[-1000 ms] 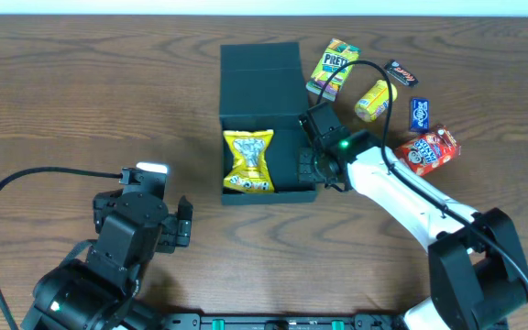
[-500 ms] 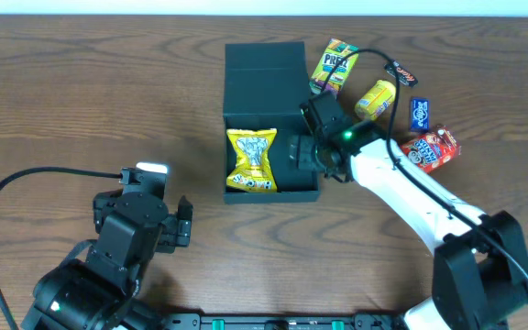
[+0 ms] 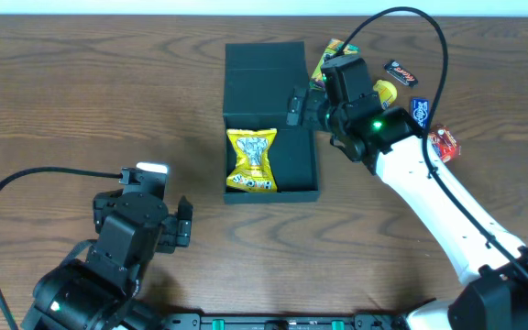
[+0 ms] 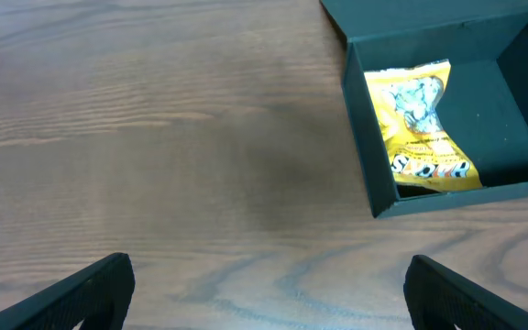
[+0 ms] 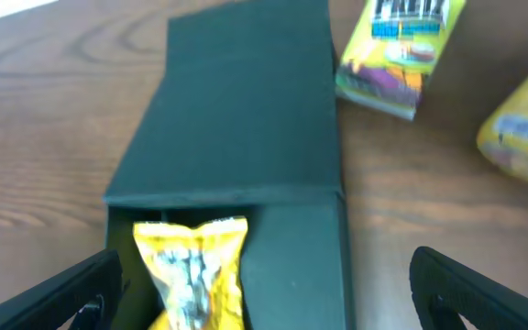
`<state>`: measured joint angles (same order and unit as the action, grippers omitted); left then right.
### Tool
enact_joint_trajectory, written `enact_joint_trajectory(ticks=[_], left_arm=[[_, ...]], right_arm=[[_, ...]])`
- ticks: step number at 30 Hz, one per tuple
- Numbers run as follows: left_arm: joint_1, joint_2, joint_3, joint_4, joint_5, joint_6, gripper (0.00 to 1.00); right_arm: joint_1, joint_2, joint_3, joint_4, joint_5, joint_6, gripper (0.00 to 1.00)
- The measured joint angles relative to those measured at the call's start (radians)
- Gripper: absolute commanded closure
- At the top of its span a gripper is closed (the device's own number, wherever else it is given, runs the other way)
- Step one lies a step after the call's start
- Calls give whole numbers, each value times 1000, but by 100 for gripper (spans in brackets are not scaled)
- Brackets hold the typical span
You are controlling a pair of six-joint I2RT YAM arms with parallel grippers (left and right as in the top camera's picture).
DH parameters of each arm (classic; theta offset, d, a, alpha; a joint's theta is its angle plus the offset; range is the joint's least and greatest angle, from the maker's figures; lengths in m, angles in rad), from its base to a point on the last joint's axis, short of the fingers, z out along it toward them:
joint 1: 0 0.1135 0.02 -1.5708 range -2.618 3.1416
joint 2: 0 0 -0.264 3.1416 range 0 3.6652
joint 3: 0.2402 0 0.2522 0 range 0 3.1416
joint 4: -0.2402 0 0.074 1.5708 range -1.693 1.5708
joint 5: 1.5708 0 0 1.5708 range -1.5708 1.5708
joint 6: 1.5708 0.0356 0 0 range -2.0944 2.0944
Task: Pack container
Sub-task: 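Move right gripper to the green PRETZ box and grasp it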
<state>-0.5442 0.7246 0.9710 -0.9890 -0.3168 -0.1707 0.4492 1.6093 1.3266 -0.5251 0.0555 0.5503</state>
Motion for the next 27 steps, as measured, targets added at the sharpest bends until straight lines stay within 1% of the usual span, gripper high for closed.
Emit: enact_joint_trajectory(ticks=[4,7,10,13,17,18,21,23,27], left_arm=[[0,0,0,0,0,0,5],[0,0,0,0,0,0,5],[0,0,0,0,0,0,5],[0,0,0,0,0,0,5],[0,0,0,-1,0,0,5],[0,0,0,0,0,0,5],[0,0,0,0,0,0,5],[0,0,0,0,0,0,5],[0,0,0,0,0,0,5]], right_arm=[[-12,2,0,89,32,-13,1],[-57,19,1,122,42,-13,1],[-125,70,25,110,41,-12,1],[-184,171,117,64,38,-10,1],[-213,338,333,-84,28,-11,1],[-216,401,423,-134,28,-11,1],[-217,541,608,-217,22,-11,1],[-217,666,779,-299,23,-11,1],[-219,803,958,-381,21,-10,1]])
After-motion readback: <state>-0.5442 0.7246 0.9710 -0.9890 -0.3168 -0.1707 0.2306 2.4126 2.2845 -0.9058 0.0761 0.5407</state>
